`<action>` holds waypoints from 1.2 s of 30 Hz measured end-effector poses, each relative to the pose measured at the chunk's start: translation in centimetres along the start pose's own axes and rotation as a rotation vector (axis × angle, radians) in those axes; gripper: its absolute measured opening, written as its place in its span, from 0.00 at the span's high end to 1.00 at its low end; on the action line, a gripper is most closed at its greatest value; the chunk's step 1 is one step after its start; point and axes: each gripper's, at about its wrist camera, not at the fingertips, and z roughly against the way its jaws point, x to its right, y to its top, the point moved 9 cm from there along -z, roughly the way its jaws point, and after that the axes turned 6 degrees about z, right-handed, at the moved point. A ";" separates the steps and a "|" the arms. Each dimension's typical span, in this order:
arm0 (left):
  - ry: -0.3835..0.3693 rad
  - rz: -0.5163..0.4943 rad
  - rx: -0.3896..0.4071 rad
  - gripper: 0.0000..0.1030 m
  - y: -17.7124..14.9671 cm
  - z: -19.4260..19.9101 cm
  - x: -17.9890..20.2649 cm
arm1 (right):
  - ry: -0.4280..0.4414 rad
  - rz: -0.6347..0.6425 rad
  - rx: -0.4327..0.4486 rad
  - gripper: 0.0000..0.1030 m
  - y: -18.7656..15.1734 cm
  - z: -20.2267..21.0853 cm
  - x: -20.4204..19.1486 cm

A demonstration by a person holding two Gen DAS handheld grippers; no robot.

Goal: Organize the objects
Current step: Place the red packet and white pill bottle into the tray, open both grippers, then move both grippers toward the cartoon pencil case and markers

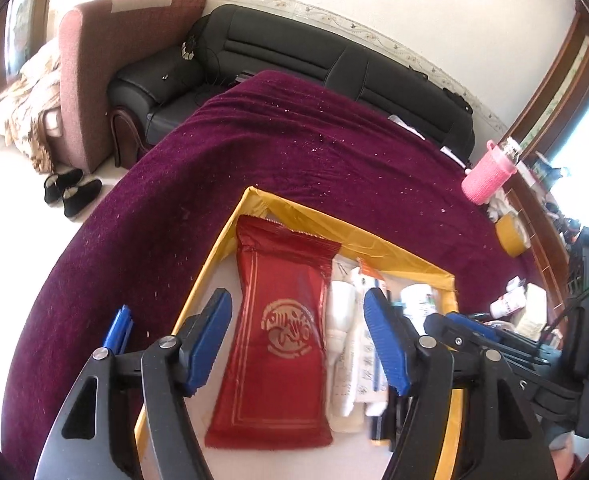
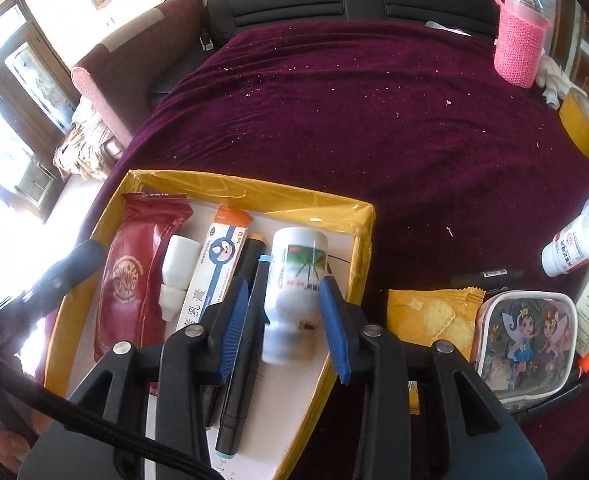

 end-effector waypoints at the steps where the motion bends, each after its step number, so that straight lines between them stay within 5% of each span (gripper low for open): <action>1: -0.006 0.007 -0.003 0.39 -0.1 0.2 0.0 | -0.001 -0.003 0.010 0.66 0.0 0.3 0.1; 3: 0.000 0.017 0.004 0.38 -0.5 1.0 0.0 | -0.009 -0.005 0.042 0.64 0.1 1.2 0.2; 5: 0.007 0.014 0.010 0.38 -0.9 1.7 0.2 | -0.022 -0.001 0.070 0.52 0.1 2.4 0.4; 10: -0.018 -0.030 0.019 0.38 -2.7 4.3 2.1 | -0.042 0.019 0.140 0.47 -1.0 6.2 1.8; 17: -0.185 -0.256 0.018 0.30 -6.2 6.8 11.3 | -0.139 -0.074 0.242 0.42 -5.3 12.1 9.9; 24: -0.241 -0.239 -0.155 0.30 -9.4 1.0 17.8 | -0.184 -0.248 0.392 0.32 -8.9 17.0 19.3; 31: -0.286 -0.275 -0.248 0.30 -9.8 -4.2 24.4 | -0.146 -0.321 0.452 0.33 -10.3 17.1 24.6; 36: -0.210 -0.366 -0.269 0.31 -9.0 -10.1 27.9 | -0.070 -0.363 0.457 0.33 -10.9 15.7 26.5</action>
